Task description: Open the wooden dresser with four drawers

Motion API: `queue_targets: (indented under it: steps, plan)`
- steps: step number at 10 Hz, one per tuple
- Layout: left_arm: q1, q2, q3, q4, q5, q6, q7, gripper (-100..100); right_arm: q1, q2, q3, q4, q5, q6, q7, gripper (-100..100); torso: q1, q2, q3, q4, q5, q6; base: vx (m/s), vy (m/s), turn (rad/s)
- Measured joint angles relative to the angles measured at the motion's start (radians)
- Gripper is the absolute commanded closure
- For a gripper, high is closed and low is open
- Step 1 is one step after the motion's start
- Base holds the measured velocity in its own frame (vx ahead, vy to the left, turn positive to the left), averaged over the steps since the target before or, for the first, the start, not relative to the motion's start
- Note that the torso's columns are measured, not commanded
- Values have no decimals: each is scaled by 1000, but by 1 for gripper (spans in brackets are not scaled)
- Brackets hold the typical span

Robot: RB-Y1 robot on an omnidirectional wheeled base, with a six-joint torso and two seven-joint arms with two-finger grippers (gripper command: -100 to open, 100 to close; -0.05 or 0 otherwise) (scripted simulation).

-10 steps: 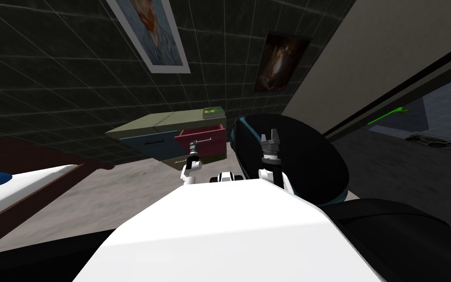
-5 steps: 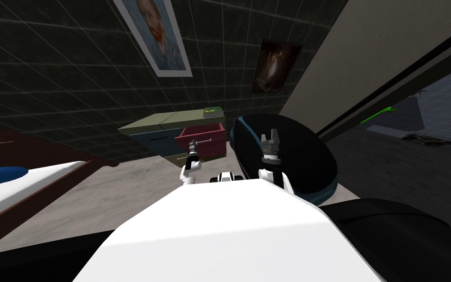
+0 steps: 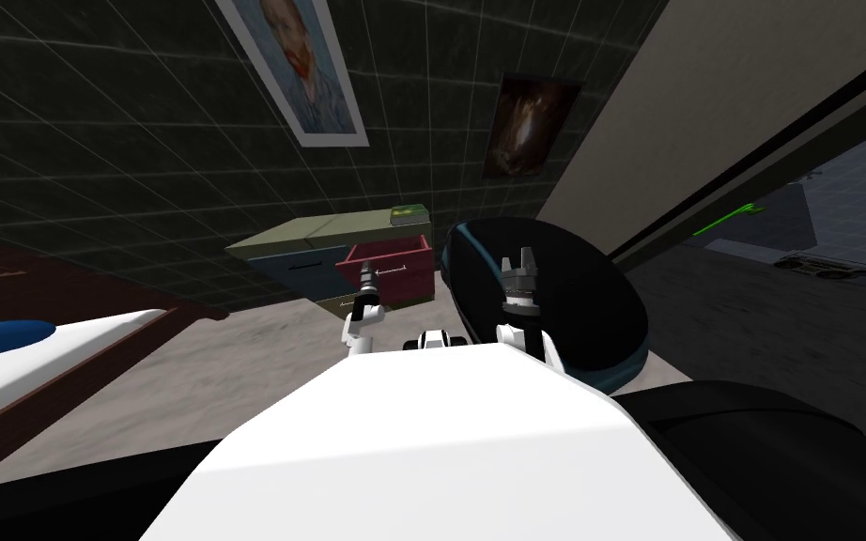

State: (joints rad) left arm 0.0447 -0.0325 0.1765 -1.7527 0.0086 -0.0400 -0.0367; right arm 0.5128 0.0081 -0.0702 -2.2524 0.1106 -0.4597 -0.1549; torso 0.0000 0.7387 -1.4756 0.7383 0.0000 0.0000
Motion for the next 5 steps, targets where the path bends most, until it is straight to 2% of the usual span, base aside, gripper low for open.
queue_targets:
  steps: [3, 4, 5]
  plan:
    - [-7, -2, 4, -45, 0, 61, -1, -100, 0, 0, 0, 0, 0, 0, 0, 0, -2, 2, 1, 3, -2, 0, -7, -1, -3]
    - [-7, -3, 4, -46, 0, 66, -1, 0, 0, 0, 0, 0, 0, 0, 0, 0, -2, 2, 1, 2, -1, 0, 0, 0, 0]
    - [-6, -3, 4, -44, 0, 66, -1, 0, 0, 0, 0, 0, 0, 0, 0, 0, -1, 2, 1, 2, -1, 0, 0, 0, 0]
